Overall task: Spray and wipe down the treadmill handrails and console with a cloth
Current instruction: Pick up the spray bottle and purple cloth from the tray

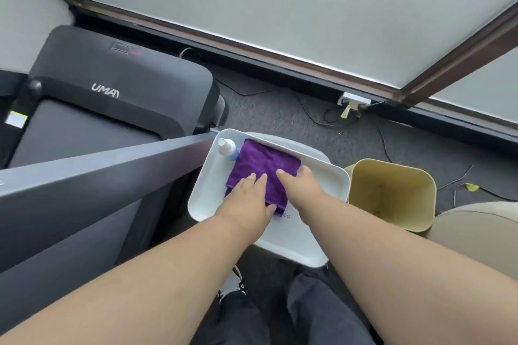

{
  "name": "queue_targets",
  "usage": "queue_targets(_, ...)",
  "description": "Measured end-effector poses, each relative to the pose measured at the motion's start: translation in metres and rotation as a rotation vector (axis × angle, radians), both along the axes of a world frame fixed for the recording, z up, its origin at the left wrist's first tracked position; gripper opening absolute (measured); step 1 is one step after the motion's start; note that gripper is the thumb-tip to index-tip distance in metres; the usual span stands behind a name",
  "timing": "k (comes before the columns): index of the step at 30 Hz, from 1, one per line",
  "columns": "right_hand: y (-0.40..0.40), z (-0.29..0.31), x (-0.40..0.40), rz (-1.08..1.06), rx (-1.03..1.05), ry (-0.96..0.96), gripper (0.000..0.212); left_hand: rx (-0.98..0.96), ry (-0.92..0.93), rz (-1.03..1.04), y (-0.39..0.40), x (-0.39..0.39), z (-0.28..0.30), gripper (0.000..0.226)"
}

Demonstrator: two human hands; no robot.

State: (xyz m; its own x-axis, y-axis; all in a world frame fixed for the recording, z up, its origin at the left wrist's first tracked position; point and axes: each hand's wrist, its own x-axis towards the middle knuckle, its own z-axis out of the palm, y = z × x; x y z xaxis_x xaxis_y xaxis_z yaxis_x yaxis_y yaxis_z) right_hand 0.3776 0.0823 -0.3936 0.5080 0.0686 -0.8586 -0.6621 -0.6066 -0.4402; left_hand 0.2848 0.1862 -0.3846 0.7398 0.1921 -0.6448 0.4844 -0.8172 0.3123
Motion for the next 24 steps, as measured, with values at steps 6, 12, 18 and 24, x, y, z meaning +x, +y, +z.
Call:
queue_targets(6, 0.009, -0.041, 0.005, -0.247, 0.106, 0.136, 0.058, -0.074, -0.023, 0.141, -0.002, -0.007, -0.031, 0.075)
queue_targets(12, 0.015, -0.038, 0.001, -0.211, 0.326, 0.048, 0.027, -0.079, -0.363, 0.470, 0.009, -0.014, -0.002, 0.039)
queue_targets(18, 0.022, -0.030, -0.011, -0.124, 0.310, -0.053, 0.038, 0.002, -0.649, 0.821, 0.046, -0.004, 0.004, 0.082)
queue_targets(24, 0.028, -0.027, -0.015, -0.165, 0.292, -0.117, 0.026, -0.081, -0.495, 0.685, 0.063, 0.022, -0.004, 0.077)
